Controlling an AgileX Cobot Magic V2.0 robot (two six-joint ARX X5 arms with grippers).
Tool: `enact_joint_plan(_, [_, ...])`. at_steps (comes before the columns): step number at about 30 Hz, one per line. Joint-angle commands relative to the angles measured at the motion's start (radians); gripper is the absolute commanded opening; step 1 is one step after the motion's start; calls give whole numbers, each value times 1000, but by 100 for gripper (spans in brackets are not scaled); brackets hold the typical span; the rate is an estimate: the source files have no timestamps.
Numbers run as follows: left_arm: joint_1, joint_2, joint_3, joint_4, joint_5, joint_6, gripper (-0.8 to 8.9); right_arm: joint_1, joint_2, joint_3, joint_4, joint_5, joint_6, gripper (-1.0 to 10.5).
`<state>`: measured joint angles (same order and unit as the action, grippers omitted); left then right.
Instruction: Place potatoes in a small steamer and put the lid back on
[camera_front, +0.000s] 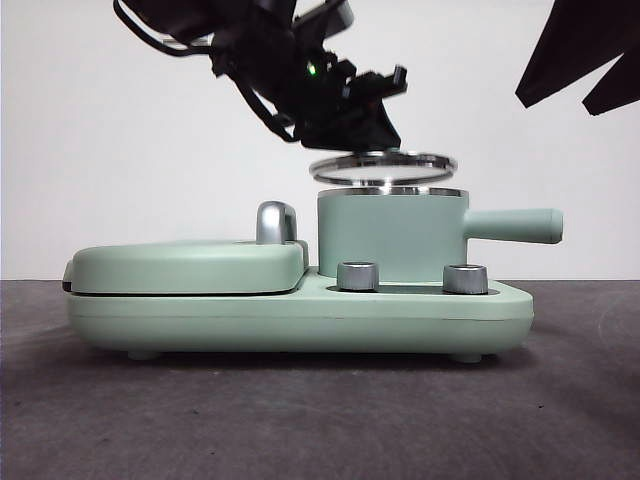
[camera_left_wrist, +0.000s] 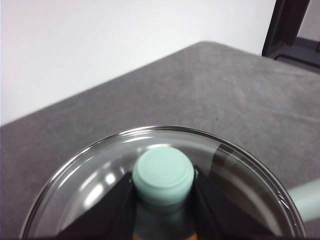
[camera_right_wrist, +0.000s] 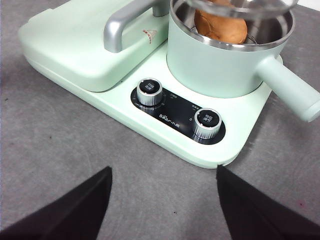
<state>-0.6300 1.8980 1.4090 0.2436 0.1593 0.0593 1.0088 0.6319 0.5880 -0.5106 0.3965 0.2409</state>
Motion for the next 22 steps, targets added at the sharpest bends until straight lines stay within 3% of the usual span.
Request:
enact_joint_plan(1, [-16,19,39,40,4,7,14,13,7,6,7,6,12,330])
enact_joint_plan(7, [-18,37,39,63,48,7,14,12,7,6,6,24,9,330])
enact_joint_plan(22, [-18,48,39,39,47,19,14,12,7,6,0,24,8,330])
